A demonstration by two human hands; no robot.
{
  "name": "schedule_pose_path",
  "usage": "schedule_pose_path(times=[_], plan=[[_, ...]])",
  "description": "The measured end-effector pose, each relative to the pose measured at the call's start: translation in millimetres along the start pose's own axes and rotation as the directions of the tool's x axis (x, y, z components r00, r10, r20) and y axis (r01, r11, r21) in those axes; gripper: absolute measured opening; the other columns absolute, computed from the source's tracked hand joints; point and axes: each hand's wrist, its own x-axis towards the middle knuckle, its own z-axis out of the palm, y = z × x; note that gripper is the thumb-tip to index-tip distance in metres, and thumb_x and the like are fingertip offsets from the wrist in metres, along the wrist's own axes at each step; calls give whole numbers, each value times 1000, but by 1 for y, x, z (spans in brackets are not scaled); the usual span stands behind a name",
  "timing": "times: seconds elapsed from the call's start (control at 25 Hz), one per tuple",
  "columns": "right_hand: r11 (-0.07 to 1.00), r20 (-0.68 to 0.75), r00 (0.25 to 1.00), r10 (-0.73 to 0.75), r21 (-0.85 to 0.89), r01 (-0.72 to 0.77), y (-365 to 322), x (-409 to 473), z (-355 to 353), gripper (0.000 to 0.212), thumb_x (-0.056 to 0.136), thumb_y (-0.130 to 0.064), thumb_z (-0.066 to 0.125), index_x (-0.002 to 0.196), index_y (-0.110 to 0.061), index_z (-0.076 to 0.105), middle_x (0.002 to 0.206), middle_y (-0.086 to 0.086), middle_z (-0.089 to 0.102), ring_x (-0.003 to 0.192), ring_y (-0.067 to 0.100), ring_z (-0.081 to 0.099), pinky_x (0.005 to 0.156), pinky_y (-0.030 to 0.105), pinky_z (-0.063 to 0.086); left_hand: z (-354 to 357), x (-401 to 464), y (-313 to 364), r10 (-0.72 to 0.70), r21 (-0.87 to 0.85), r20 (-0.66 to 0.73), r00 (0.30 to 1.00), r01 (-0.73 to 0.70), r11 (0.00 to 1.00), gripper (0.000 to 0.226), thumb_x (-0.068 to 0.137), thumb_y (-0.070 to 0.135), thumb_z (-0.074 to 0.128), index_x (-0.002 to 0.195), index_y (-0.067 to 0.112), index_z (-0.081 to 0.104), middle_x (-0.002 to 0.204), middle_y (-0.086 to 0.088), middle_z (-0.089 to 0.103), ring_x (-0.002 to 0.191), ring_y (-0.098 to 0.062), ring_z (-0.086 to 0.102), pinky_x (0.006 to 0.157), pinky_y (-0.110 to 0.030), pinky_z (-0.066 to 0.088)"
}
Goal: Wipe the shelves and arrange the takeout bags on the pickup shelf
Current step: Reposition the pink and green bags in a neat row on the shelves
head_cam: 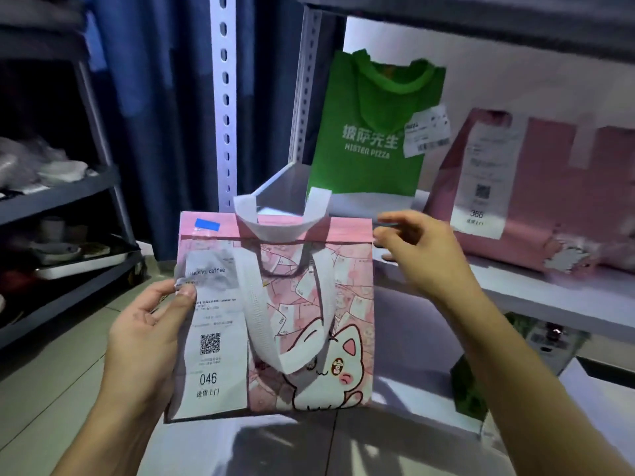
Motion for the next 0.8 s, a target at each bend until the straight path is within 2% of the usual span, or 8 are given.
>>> schedule_pose_path(times=[0.08,0.16,0.28,0.32,0.48,0.64,0.72,0.8], plan=[[995,-129,992,6,-94,-18,-7,34,-1,49,97,-28,62,144,-19,51,138,2,62,123,16,60,109,40,46,4,4,4,20,9,-6,1000,-19,1000,12,96,15,63,93,21,73,83,-4,79,67,-14,75,51,-23,57],[979,-174,978,113,-151,-140,-8,66,2,56,102,-33,53,150,-11,38,152,9,48,133,26,50,108,38,41,8,6,7,27,5,-3,1000,-27,1000,12,96,13,62,95,19,72,83,-5,79,68,-15,75,54,-24,58],[944,-262,925,274,-111,-311,5,96,13,30,105,-19,44,122,4,50,132,23,57,101,31,54,78,30,36,10,7,8,14,-26,-13,1000,-15,1000,11,97,8,59,99,12,69,80,-4,79,66,-14,75,55,-25,59],[942,-301,906,297,-65,-330,13,102,17,26,103,-13,44,119,6,52,126,24,60,95,30,52,74,29,34,9,6,8,7,-33,-12,1000,-8,999,10,97,7,59,100,10,68,80,-5,79,65,-14,75,55,-26,60],[944,-474,816,331,172,-283,30,110,26,26,95,-11,59,119,-6,65,112,14,70,98,32,62,77,27,40,2,4,2,-30,-20,-1,1000,30,999,8,96,9,61,99,12,68,82,-10,78,66,-20,75,54,-30,60],[929,-454,832,318,325,-177,16,124,31,21,88,-24,75,108,-21,69,90,-7,64,96,25,62,81,24,42,-1,4,-6,-55,-17,19,998,56,998,8,95,10,63,100,10,68,85,-15,78,66,-22,75,54,-32,60],[888,-503,783,365,442,-129,4,131,30,11,90,-11,71,90,-21,66,89,-8,66,101,25,60,82,26,45,-3,4,-9,-58,-9,27,998,58,998,9,94,11,63,97,14,70,86,-15,78,68,-24,75,55,-33,60],[887,-543,757,365,449,-106,1,130,29,24,90,-3,66,76,-22,60,89,-7,69,95,24,59,78,26,46,-9,6,-11,-53,10,29,998,53,999,9,92,14,66,94,20,73,87,-14,78,70,-24,76,56,-32,59]])
